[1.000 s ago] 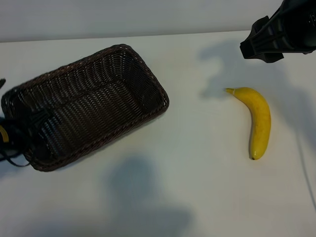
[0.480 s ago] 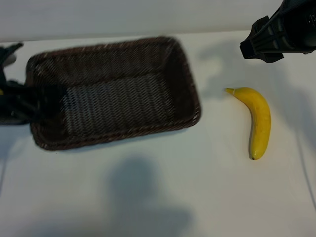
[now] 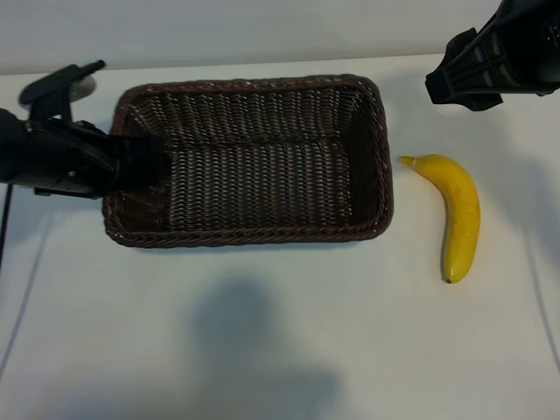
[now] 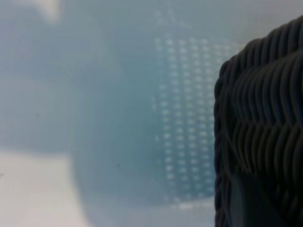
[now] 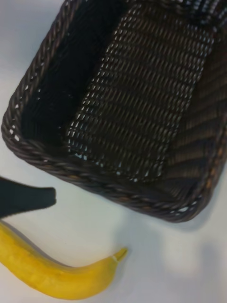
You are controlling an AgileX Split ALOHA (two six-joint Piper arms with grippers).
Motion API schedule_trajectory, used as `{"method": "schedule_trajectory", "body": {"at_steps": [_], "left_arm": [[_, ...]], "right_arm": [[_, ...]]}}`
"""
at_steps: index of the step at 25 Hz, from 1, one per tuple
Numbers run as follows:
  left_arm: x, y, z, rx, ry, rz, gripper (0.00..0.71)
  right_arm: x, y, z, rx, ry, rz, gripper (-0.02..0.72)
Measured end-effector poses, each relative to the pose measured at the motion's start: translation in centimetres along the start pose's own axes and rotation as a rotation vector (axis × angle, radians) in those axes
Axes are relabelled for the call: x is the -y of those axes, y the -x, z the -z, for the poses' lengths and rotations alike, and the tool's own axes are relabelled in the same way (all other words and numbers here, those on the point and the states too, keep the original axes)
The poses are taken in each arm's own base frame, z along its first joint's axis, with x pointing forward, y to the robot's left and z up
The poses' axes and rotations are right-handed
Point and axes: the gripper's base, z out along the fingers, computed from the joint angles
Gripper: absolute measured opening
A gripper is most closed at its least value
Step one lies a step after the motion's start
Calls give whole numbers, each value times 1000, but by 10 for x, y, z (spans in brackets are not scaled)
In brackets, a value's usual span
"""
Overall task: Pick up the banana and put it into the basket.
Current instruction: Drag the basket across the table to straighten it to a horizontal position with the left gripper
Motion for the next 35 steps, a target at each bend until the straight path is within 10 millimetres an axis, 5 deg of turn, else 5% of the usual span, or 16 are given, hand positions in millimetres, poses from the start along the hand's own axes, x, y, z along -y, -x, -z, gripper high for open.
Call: {"method": "schedule_trajectory", "body": {"at_steps": [10, 20, 28, 35], "left_arm": [[-10, 0, -46, -100, -1, -11, 165], [-6, 10, -48, -84, -18, -22, 176], [1, 13, -47, -69, -77, 34, 594], [5, 12, -43, -93, -112, 30, 617]], "right_arm": [[0, 0, 0, 0, 0, -1, 542], [0, 0, 0, 0, 0, -1, 542], [0, 0, 0, 0, 0, -2, 542], [0, 0, 0, 0, 0, -2, 542]]}}
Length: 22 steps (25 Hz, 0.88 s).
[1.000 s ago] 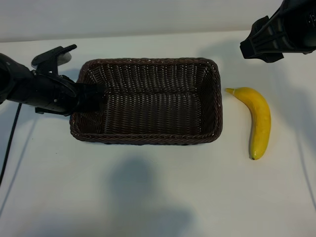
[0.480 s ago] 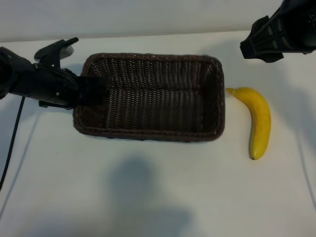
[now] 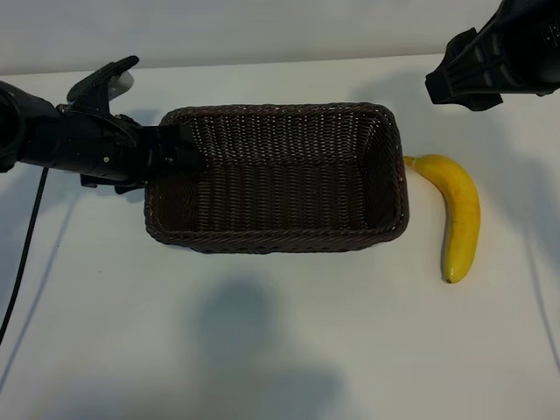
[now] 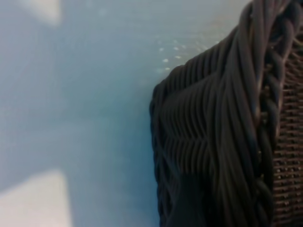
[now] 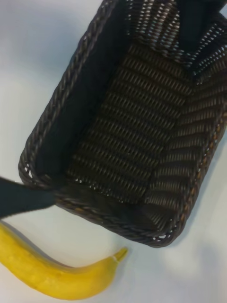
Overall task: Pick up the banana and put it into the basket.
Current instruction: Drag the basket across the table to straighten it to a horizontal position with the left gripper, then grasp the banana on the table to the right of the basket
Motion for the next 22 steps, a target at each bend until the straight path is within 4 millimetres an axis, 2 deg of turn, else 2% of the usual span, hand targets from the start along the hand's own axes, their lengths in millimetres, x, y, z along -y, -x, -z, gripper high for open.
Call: {"method": "schedule_trajectory", "body": {"at_steps": [8, 18, 22], "left_arm": [[19, 5, 34, 45, -41, -64, 617], [25, -3, 61, -16, 14, -144, 612], [35, -7, 84, -15, -10, -190, 612]], "right_arm": [[0, -1, 0, -7, 1, 0, 540], [0, -1, 0, -9, 1, 0, 540], [0, -1, 0, -9, 1, 0, 539]]}}
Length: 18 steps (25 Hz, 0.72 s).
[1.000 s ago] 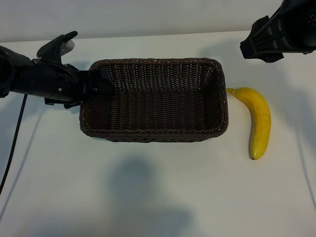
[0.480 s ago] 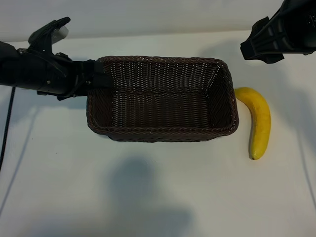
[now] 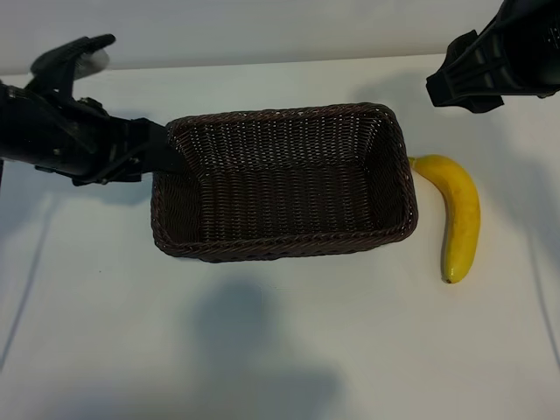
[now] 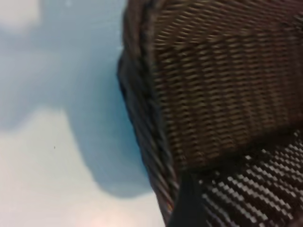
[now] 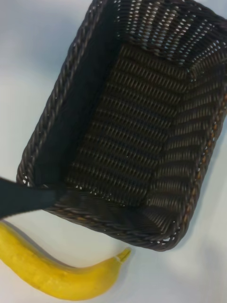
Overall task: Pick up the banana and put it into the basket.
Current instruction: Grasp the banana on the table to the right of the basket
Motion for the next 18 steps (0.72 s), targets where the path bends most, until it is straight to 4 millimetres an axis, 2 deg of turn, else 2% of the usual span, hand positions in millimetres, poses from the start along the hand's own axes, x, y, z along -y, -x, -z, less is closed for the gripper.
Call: {"method": "schedule_trajectory", "body": {"at_steps": [5, 9, 18], "left_arm": [[17, -7, 47, 48, 26, -142, 610], [27, -16, 77, 85, 41, -202, 610], [34, -47, 106, 159, 49, -254, 610]], "right_arm": [[0, 0, 0, -2, 0, 0, 539], [0, 0, 0, -2, 0, 0, 539], [0, 0, 0, 1, -1, 1, 539]]}}
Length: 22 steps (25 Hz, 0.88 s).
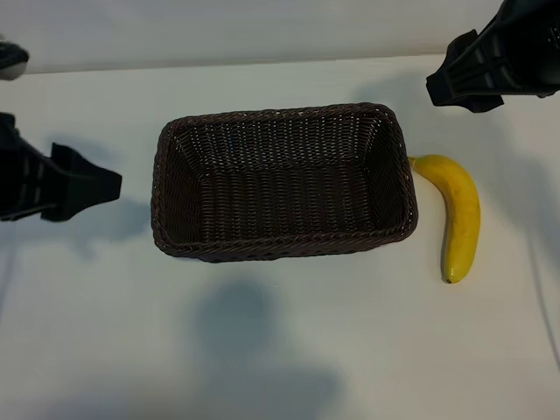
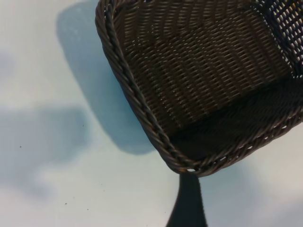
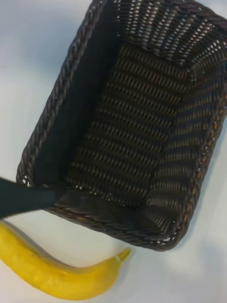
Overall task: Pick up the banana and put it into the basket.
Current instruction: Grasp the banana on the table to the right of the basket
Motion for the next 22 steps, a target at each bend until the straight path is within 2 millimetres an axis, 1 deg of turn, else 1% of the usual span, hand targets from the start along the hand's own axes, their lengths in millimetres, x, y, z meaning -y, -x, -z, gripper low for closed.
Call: {"method": "schedule_trajectory", "body": {"at_steps": [4, 10, 14, 19, 22], "left_arm": [[5, 0, 12, 49, -5, -30, 610], [13, 1, 13, 69, -94, -62, 610], [21, 0, 13, 74, -175, -104, 610], [22, 0, 13, 78, -190, -125, 610], [22, 0, 13, 78, -190, -126, 610]], "right_arm": [[0, 2, 0, 27, -2, -1, 539], [2, 2, 0, 22, -19, -7, 539], [9, 0, 0, 3, -95, 22, 539], [19, -2, 1, -27, -213, 28, 545], [25, -3, -9, -74, -257, 42, 569]]}}
